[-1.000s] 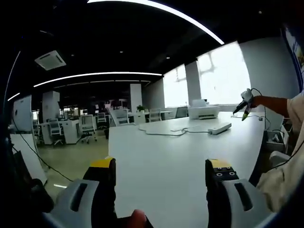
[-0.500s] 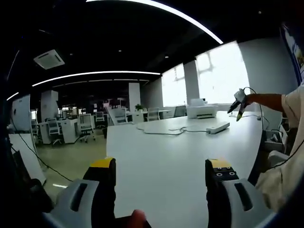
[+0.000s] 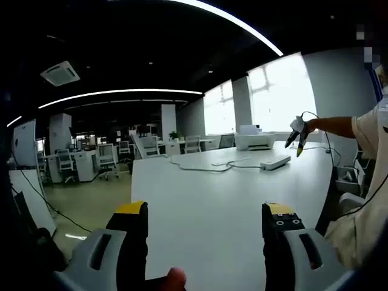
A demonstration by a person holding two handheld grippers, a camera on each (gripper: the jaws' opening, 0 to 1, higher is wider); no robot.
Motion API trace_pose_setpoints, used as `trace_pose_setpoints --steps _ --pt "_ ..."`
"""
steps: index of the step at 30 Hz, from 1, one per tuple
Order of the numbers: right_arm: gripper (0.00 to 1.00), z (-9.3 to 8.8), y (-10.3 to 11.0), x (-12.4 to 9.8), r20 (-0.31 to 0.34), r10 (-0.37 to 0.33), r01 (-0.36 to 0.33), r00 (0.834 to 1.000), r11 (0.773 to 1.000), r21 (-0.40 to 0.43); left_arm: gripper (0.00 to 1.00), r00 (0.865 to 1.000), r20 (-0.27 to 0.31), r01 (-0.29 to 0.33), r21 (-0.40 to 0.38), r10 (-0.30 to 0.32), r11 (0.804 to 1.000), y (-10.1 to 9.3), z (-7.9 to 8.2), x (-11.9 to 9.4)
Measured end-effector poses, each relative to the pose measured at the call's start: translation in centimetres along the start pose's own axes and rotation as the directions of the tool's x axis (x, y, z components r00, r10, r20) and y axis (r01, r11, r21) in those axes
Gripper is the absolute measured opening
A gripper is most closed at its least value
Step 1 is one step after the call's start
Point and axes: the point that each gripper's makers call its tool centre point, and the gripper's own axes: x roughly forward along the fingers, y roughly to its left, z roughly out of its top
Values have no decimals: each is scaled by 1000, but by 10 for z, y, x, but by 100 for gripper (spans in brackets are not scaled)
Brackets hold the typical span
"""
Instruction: Pick up the power strip scattered on the table, fix it on the side mounting bracket of the table, and press the switch
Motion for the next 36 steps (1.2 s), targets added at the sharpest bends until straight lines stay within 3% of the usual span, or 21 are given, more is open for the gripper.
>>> trace_pose_setpoints --steps 6,15,23,26,36 --pt "67 6 -7 10 -14 28 -27 1000 999 25 80 1000 -2 17 -2 -17 1000 -5 0 5" --pt "65 3 -16 30 -98 72 -77 993 996 -42 80 999 -12 32 18 -32 999 -10 3 4" --pt "64 5 -22 34 -127 102 -107 987 994 -31 80 993 70 100 -32 -97 995 -26 26 -1" --pt "61 -3 -22 37 -180 122 -134 976 989 -56 81 994 69 90 -15 -88 996 -24 28 -2" --pt "60 -6 -23 50 -213 148 -169 966 982 -87 81 997 46 55 -9 -55 998 -14 24 -1"
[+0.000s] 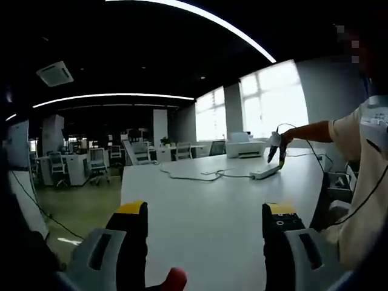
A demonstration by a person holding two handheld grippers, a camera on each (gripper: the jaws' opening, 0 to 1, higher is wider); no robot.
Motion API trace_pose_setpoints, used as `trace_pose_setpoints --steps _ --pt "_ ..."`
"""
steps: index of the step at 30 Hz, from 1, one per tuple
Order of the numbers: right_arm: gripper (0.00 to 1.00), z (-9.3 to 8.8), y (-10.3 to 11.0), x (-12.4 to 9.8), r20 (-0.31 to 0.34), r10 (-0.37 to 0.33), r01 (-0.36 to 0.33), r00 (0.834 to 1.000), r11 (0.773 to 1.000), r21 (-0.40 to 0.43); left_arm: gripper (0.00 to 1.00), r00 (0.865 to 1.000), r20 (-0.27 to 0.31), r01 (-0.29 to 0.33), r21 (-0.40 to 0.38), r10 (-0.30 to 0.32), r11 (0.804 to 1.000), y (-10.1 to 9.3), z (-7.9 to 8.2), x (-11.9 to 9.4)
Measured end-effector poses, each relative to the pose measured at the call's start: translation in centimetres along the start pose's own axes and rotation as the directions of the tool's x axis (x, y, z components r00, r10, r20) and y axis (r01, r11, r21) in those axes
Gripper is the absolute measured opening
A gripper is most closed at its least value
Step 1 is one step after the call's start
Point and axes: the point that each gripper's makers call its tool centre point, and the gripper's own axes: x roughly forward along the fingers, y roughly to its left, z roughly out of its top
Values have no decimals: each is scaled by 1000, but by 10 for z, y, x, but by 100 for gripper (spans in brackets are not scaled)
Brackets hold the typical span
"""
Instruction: Pick up the power strip scattered on the table, fix it on the side mounting bracket of the table, and press the switch
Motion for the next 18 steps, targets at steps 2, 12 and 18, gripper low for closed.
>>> trace_pose_setpoints --steps 2,12,18 --pt "58 -2 1 2 -25 9 -9 1000 1000 -15 81 1000 5 3 -14 -3 1000 1 -1 0" --pt "53 0 -5 14 -62 25 -28 998 998 -56 81 1000 -7 -4 -31 3 1000 6 -7 1" --pt "50 -1 -1 15 -76 26 -33 997 995 -98 81 1000 -10 -14 -51 13 999 11 -12 1"
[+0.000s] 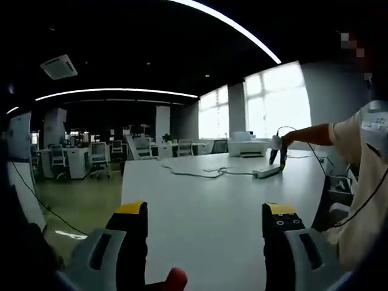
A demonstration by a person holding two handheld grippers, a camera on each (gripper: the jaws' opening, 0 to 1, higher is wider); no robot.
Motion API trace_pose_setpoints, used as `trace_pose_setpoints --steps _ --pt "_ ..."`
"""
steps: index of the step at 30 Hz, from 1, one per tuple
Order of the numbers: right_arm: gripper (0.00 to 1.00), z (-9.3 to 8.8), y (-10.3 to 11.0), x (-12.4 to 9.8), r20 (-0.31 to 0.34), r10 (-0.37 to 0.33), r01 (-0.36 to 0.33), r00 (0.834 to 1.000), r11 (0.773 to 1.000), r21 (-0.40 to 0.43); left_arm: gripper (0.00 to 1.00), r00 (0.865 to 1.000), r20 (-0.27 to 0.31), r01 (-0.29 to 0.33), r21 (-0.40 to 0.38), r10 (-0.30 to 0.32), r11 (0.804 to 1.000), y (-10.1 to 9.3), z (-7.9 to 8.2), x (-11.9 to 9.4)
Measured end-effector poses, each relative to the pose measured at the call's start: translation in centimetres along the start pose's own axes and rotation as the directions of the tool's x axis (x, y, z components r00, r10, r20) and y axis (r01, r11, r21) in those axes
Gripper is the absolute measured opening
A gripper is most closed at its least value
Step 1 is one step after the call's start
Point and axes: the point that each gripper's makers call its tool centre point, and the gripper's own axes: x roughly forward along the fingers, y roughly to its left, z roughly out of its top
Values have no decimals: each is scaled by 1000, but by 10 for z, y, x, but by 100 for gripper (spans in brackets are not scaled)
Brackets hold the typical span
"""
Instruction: Pick up the power strip scattered on the table, fix it on the side mounting bracket of the table, and press the switch
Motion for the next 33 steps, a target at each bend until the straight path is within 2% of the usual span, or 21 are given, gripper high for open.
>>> trace_pose_setpoints --steps 11,17,21,26,29,30,33 --pt "49 5 17 -6 28 41 -42 999 998 39 81 1000 -15 3 -10 -3 1000 1 -9 2" --pt "49 8 33 -9 49 92 -96 995 991 90 81 1000 -11 -2 -13 2 1000 2 -8 0" --pt "48 16 49 -12 74 141 -150 987 979 140 81 1000 -9 -4 -13 4 1000 3 -9 -1" --pt "48 24 62 -14 78 165 -177 983 967 181 81 1000 -6 -2 -18 2 1000 3 -10 0" --pt "48 33 73 -15 104 199 -218 974 948 232 81 1000 -1 1 -30 -1 1000 3 -10 1" --pt "48 36 78 -16 113 218 -240 969 935 260 81 1000 -2 1 -33 -1 999 3 -11 2" --pt "48 39 84 -16 106 211 -233 972 930 283 80 1000 -7 -1 -35 0 999 3 -13 3"
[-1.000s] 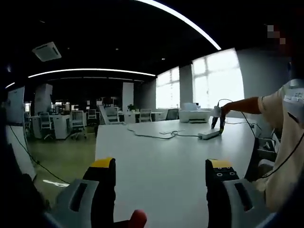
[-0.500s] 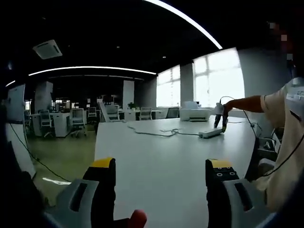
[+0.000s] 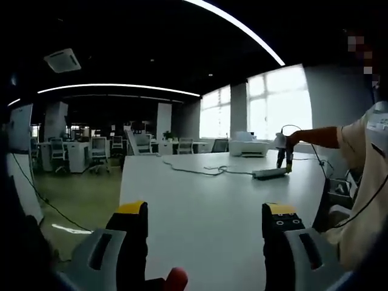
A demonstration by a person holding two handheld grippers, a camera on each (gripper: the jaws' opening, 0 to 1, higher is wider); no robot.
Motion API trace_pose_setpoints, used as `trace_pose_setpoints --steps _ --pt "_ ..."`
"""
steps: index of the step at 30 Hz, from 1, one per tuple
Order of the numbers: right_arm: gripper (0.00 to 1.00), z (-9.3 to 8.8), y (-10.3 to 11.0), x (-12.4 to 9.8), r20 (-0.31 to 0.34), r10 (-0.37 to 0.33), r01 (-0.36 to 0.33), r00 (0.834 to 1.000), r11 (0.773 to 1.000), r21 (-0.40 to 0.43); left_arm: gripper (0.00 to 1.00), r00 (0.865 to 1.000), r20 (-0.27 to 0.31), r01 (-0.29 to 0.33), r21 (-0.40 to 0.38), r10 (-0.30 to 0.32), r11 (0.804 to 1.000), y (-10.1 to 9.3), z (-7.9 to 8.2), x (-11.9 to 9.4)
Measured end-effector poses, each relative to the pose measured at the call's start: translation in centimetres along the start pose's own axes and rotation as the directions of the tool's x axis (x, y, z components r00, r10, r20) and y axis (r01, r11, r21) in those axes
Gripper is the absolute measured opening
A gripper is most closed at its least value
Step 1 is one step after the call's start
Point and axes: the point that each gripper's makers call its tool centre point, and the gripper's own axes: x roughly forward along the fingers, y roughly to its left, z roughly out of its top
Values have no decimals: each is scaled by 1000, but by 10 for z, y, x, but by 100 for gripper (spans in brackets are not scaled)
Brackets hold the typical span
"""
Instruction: Pick up the power strip scattered on the table, fix it on the side mounting bracket of the table, and press the switch
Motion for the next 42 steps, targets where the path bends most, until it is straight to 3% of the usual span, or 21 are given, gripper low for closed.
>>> trace_pose_setpoints --steps 5,13,19,33,42 --pt "48 4 16 0 31 40 -42 999 995 88 80 1000 2 10 -17 -10 1000 -3 -1 3" --pt "48 17 46 2 109 127 -152 986 950 273 80 999 3 42 -20 -42 999 -18 1 12" --pt "47 23 58 3 142 131 -170 981 934 315 80 998 -5 64 -24 -64 998 -25 -1 19" --pt "47 45 93 4 219 153 -238 964 865 443 79 992 -11 126 -81 -127 989 -52 3 44" --pt "47 55 107 5 246 145 -249 959 845 473 79 973 10 229 -113 -229 967 -77 15 58"
